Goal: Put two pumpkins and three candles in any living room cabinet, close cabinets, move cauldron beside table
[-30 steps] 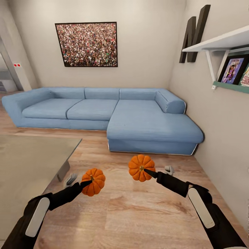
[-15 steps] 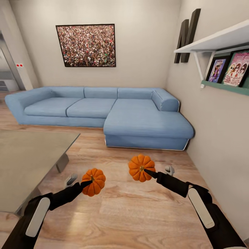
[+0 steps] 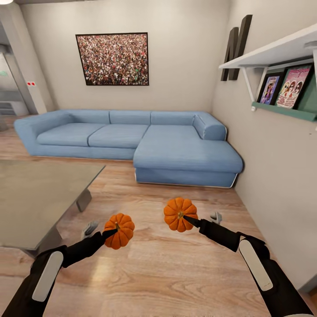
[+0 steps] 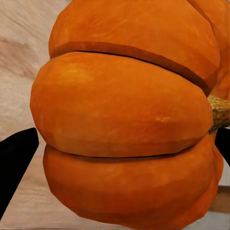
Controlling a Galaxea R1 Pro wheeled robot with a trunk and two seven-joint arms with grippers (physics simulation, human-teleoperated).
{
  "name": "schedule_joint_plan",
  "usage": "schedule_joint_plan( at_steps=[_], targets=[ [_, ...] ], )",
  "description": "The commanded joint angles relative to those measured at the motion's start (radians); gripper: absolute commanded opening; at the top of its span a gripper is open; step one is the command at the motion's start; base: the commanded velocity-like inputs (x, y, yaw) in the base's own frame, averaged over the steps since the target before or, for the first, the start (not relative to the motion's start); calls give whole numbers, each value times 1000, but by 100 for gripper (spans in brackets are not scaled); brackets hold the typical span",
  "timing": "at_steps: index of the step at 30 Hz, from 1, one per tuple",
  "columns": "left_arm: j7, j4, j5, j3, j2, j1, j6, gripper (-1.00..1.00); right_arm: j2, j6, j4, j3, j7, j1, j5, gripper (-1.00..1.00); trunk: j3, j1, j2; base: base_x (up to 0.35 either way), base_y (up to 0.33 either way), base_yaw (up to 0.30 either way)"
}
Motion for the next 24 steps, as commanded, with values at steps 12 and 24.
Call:
schedule_joint_plan(
  at_steps=[12, 24],
  targets=[
    [-2, 0, -2, -1, 0, -1, 5, -100, -1, 5, 0, 3, 0, 0, -4, -100, 9, 0, 0, -248, -124, 247],
    [-2, 0, -2, -1, 0, -1, 5, -100, -1, 5, 0, 7, -2, 0, -4, -100, 19, 0, 0, -16, -5, 256]
  ],
)
